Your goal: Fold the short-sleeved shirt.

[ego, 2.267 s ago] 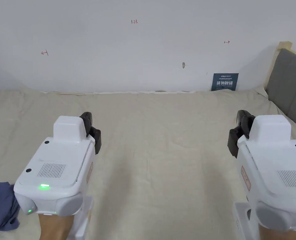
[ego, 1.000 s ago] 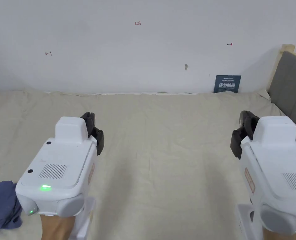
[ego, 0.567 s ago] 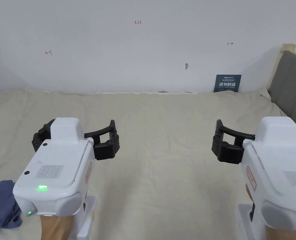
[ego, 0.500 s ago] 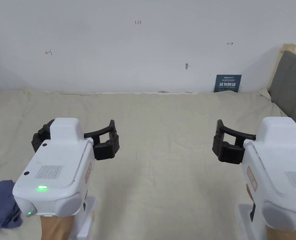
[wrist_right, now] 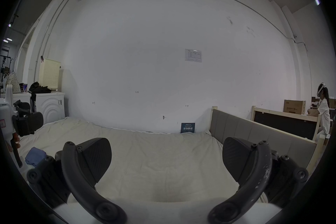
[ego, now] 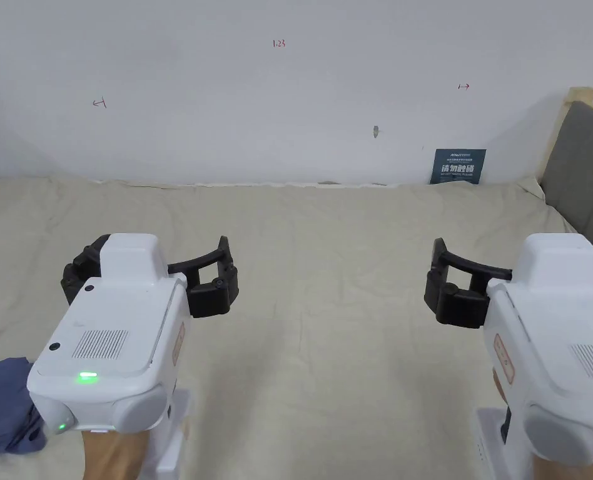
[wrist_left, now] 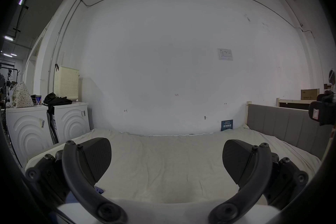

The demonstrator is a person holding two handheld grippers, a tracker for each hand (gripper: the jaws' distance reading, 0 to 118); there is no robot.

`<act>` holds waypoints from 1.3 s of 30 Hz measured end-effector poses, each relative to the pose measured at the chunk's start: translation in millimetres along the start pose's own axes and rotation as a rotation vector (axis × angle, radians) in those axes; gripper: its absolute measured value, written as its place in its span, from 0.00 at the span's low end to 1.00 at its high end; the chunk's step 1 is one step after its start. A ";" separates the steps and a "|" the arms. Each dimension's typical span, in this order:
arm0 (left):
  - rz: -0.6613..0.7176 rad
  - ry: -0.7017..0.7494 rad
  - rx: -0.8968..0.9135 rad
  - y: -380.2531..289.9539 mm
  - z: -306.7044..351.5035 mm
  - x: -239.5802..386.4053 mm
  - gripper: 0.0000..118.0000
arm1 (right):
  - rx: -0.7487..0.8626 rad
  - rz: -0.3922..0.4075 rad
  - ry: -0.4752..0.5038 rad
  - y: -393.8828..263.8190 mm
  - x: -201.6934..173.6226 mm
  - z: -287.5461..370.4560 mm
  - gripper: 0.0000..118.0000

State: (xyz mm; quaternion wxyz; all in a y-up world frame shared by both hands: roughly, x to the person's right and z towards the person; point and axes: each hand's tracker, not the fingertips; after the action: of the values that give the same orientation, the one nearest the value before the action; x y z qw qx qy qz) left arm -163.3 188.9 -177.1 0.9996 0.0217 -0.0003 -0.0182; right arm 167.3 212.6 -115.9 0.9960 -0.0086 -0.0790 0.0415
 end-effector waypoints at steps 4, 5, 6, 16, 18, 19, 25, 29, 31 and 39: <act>-0.003 -0.003 -0.001 0.0 0.1 -0.3 1.00 | 0.000 -0.002 0.002 -0.8 -0.7 0.4 1.00; -0.004 -0.004 0.000 -0.1 0.1 -0.4 1.00 | 0.001 -0.003 0.005 -0.9 -0.7 0.4 1.00; -0.003 -0.002 0.001 0.0 0.3 -0.7 1.00 | 0.000 -0.003 0.005 -1.0 -0.7 0.5 1.00; 0.002 -0.001 0.002 0.5 1.1 -2.1 1.00 | 0.012 -0.008 0.006 0.4 -0.1 3.1 1.00; 0.003 -0.002 0.001 0.9 1.2 -2.3 1.00 | 0.012 -0.007 0.006 0.6 0.2 3.4 1.00; 0.003 -0.002 0.003 0.9 1.4 -2.4 1.00 | 0.013 -0.006 0.007 0.6 0.4 3.5 1.00; -0.004 -0.003 0.005 0.3 1.3 -2.1 1.00 | 0.013 -0.002 0.007 0.7 -0.4 3.5 1.00; -0.001 -0.001 0.006 0.7 2.4 -1.5 1.00 | 0.014 -0.004 0.010 0.7 -1.1 4.3 1.00; -0.002 -0.004 0.007 0.7 2.3 -2.0 1.00 | 0.015 -0.002 0.009 0.8 -1.0 4.7 1.00; -0.009 -0.004 0.005 0.7 3.0 -2.2 1.00 | 0.002 -0.007 0.005 1.5 -1.0 3.8 1.00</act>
State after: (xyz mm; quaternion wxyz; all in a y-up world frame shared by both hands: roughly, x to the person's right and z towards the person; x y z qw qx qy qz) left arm -165.5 189.6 -174.0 0.9994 0.0241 -0.0021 -0.0228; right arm 165.6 214.0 -112.3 0.9963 -0.0073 -0.0763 0.0380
